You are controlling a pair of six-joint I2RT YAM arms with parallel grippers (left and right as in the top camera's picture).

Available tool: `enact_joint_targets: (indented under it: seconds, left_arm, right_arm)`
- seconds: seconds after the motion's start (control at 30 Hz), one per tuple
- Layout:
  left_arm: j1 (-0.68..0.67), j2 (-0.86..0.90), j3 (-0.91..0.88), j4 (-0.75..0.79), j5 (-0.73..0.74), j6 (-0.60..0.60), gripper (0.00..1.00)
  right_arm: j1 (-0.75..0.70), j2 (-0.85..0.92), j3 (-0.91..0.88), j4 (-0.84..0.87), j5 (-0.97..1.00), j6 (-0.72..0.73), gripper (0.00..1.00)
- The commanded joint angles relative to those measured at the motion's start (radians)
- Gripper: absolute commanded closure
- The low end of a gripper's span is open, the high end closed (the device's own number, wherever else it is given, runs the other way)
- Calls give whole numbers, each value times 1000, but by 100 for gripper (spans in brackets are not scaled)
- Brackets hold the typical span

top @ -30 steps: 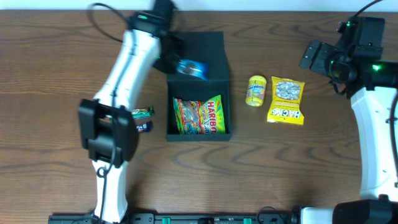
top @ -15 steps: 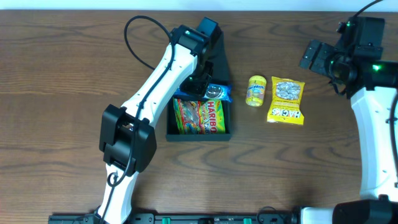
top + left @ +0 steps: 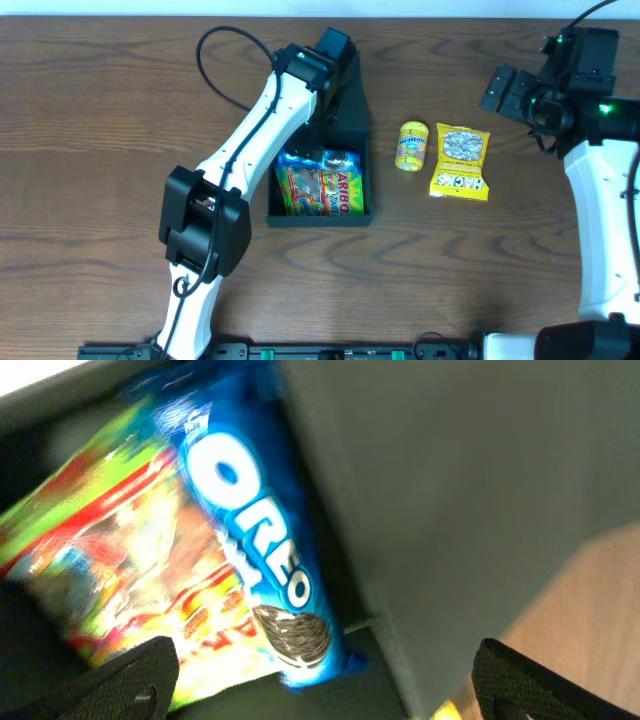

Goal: Pack container
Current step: 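Carry the Oreo pack right and drop it into the box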

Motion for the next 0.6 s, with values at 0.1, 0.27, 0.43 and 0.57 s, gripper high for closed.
enact_joint_targets:
  seconds: [0.1,0.27,0.43,0.57]
  left_arm:
    - [35,-31,9,18,9,357,5]
    - [69,-87,9,16,-3,498,5]
    - [117,-179,9,-8,-141,769,5]
    - [155,-245,9,-14,-242,974,5]
  right_arm:
    - [-6,-3,2,-24,-16,11,1]
    - [-6,-3,-10,-39,-74,-52,1]
    - [-6,0,-68,-37,-76,-53,1]
    - [-6,14,-174,21,-76,-53,1]
